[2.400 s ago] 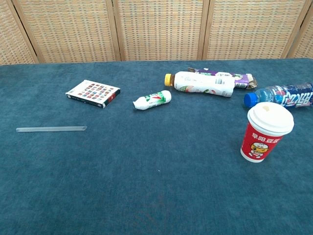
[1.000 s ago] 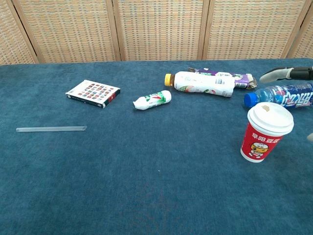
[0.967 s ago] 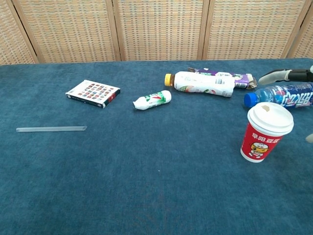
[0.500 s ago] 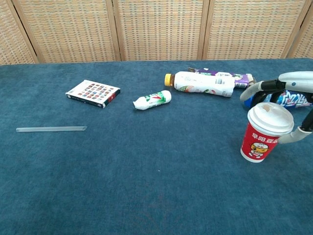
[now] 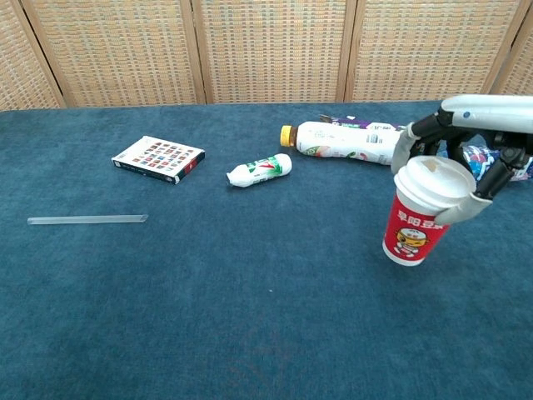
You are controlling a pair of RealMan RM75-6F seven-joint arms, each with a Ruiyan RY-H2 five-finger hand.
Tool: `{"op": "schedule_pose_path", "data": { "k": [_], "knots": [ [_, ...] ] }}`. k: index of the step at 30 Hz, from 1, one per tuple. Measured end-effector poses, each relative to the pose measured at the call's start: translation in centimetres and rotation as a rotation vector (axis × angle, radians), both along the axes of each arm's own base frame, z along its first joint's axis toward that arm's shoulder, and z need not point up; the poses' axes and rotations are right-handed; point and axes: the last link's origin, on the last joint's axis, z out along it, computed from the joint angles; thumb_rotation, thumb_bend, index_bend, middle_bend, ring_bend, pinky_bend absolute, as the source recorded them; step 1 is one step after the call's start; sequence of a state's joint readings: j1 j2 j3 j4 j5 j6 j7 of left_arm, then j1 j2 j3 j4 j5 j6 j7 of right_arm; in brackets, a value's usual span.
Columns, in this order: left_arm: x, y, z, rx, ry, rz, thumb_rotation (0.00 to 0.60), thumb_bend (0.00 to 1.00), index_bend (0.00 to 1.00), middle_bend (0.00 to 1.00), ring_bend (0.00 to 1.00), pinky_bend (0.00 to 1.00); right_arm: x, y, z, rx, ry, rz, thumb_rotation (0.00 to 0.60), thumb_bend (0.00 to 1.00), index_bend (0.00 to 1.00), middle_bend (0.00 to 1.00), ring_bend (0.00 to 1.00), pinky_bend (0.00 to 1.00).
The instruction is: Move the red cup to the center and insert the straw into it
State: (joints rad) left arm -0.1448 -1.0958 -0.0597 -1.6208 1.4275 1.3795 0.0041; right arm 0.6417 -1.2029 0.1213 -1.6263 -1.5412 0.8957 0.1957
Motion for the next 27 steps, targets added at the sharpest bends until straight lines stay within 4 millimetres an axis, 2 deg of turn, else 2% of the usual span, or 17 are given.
{"op": "schedule_pose_path", "data": {
  "k": [7, 14, 17, 23, 27],
  "knots": [
    [0.1, 0.1, 0.0, -0.002, -0.001, 0.001, 0.6, 0.13, 0.0, 0.0, 0.0, 0.0, 5.3, -1.3, 1.0, 0.007, -0.05, 0.062, 0.6, 0.24, 0.51, 0.61, 0.52, 0.64],
    [0.0, 0.0, 0.0, -0.004, -0.004, 0.004, 0.6, 0.13, 0.0, 0.0, 0.0, 0.0, 10.0, -2.3, 0.4, 0.029, -0.063, 0.095, 0.6, 0.24, 0.51, 0.61, 0.52, 0.63],
    [0.0, 0.0, 0.0, -0.004, -0.008, 0.005, 0.6, 0.13, 0.0, 0.0, 0.0, 0.0, 11.8, -2.3, -0.8, 0.041, -0.067, 0.112, 0.6, 0.24, 0.51, 0.6, 0.52, 0.62],
    [-0.2, 0.2, 0.2, -0.009, -0.024, 0.017, 0.6, 0.13, 0.0, 0.0, 0.0, 0.0, 15.8, -2.1, -4.6, 0.059, -0.052, 0.192, 0.6, 0.24, 0.51, 0.6, 0.52, 0.62],
    [-0.4, 0.4, 0.1, -0.019, -0.028, 0.026, 0.6, 0.13, 0.0, 0.0, 0.0, 0.0, 18.3, -1.8, -7.9, 0.075, -0.042, 0.198, 0.6, 0.24, 0.51, 0.59, 0.52, 0.6]
  ]
}}
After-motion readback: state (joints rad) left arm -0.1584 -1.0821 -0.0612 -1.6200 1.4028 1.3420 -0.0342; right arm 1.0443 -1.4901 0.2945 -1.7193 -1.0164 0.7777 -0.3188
